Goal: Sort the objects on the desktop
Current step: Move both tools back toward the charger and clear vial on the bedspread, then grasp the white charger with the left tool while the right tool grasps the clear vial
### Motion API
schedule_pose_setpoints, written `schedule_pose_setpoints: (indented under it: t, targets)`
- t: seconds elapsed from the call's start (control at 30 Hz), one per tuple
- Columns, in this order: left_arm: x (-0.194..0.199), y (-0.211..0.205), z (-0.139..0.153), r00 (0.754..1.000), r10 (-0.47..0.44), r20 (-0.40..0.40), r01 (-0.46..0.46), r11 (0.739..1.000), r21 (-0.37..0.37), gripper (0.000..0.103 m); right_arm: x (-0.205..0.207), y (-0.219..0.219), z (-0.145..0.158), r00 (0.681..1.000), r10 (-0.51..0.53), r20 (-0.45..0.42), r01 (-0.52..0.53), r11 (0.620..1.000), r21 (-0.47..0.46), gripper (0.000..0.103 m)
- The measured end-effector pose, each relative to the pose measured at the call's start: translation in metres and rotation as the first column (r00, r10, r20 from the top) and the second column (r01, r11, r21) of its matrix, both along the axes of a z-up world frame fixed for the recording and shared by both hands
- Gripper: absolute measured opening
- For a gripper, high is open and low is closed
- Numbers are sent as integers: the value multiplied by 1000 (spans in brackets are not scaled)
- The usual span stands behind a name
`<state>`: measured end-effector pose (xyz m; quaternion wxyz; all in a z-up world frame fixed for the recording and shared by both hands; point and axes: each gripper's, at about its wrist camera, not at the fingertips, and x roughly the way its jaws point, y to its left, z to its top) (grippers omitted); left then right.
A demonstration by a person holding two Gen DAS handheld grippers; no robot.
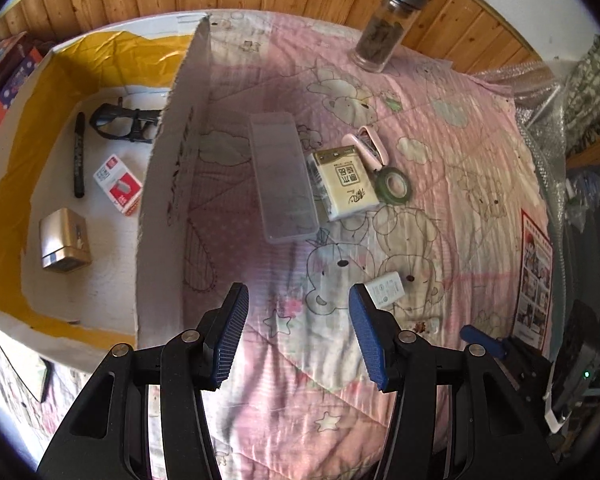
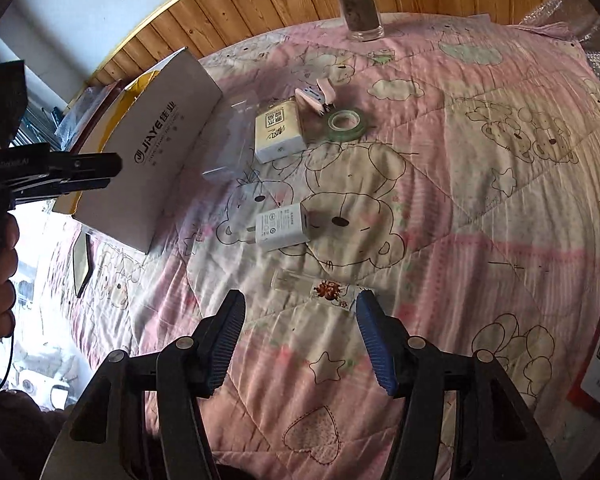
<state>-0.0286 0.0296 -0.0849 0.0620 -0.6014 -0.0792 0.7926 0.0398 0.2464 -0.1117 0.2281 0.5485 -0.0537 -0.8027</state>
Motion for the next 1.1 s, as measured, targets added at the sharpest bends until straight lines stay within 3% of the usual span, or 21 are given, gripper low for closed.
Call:
schedule_pose_setpoints:
  t: [0.2,0.27,0.37,0.47,0.63,0.8,0.83,0.9,1.03,1.1]
  targets:
    - [-20,26,-29,996,-28,88,25,999,34,55,-3,0,-17,1000,-8,8,8,997,77,66]
    - [-15,48,-33,991,-99,93,94,994,55,55,-3,0,-24,1000,8,3,-8,994,109,66]
    - [-5,78,-41,972,-214,98,210,976,50,55,-1,-5,-29,996,90,-17,-86,984,154,66]
    - [-2,100,-53,948,-304,95,305,952,-1,55,-1,-12,-29,980,184,-81,-165,967,195,65]
    - [-3,113,-71,921,-375,105,382,922,-56,55,-5,-27,-40,931,332,-149,-290,924,248,65]
    - [-3,123,-89,897,-420,139,433,897,-88,55,-4,-26,-55,918,366,-154,-314,906,283,53]
    - [-3,124,-93,893,-426,143,442,892,-100,55,-4,-24,-54,923,354,-151,-301,908,290,42]
    - [-5,125,-95,893,-430,132,443,892,-92,59,-2,-18,-51,935,327,-137,-276,913,300,33]
    - [-10,125,-99,897,-423,129,436,895,-95,57,7,-8,-50,954,279,-111,-237,925,296,22]
    - [-8,125,-99,893,-437,109,447,888,-102,55,8,-1,-48,969,229,-96,-196,943,270,22]
